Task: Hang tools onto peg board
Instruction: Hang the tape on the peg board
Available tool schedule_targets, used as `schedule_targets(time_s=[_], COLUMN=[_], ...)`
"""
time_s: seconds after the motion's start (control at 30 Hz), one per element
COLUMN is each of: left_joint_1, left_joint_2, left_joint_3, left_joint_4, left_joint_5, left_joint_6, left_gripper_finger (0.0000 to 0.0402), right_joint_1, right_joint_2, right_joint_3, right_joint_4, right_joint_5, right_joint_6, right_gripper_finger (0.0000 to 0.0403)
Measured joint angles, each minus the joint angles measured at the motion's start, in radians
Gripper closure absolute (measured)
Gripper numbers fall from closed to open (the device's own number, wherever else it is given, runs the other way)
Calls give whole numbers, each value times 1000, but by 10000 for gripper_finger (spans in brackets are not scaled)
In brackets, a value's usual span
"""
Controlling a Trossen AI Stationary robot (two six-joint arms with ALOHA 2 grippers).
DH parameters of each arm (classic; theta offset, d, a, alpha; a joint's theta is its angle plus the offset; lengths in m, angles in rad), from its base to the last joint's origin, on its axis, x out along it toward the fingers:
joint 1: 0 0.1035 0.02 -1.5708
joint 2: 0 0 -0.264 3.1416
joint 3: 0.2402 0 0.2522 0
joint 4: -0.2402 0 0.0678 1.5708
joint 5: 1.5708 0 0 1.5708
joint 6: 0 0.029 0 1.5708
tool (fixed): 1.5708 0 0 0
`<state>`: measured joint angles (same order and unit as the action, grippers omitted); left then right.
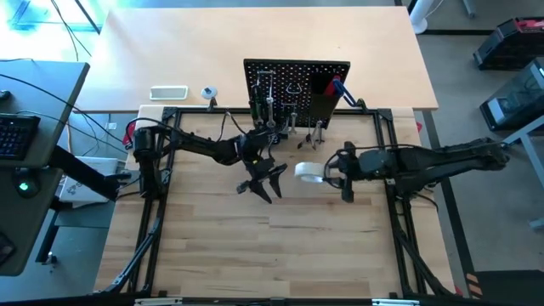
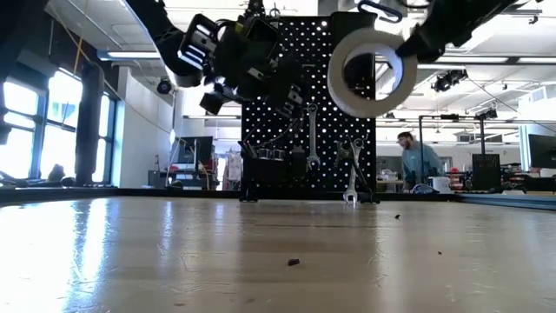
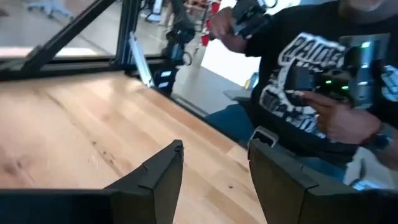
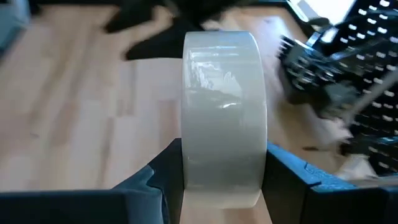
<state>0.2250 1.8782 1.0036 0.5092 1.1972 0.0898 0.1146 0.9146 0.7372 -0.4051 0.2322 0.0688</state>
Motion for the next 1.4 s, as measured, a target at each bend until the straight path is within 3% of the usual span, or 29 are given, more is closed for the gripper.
schedule_targets(time_s=[0.17,0.47,1.1,1.4], left_joint_1=[-51,-105,-109,-109], left_joint_2=[0,0,0,0], left_joint_3=[-15,-15,-15,-15], left_joint_4=[-68,-160,-165,-165], left_joint_5=[-88,-194,-239,-240], left_joint_6=[42,103,106,106], left_gripper_finger=[229,229,229,229], right_joint_1=[-110,-285,-464,-548], right_joint_2=[42,140,148,148], right_joint_3=[0,0,0,0], right_joint_4=[-11,3,28,34], right_joint_5=[-2,-107,-139,-217], right_joint_6=[-94,-193,-309,-353], right_gripper_finger=[245,245,246,246])
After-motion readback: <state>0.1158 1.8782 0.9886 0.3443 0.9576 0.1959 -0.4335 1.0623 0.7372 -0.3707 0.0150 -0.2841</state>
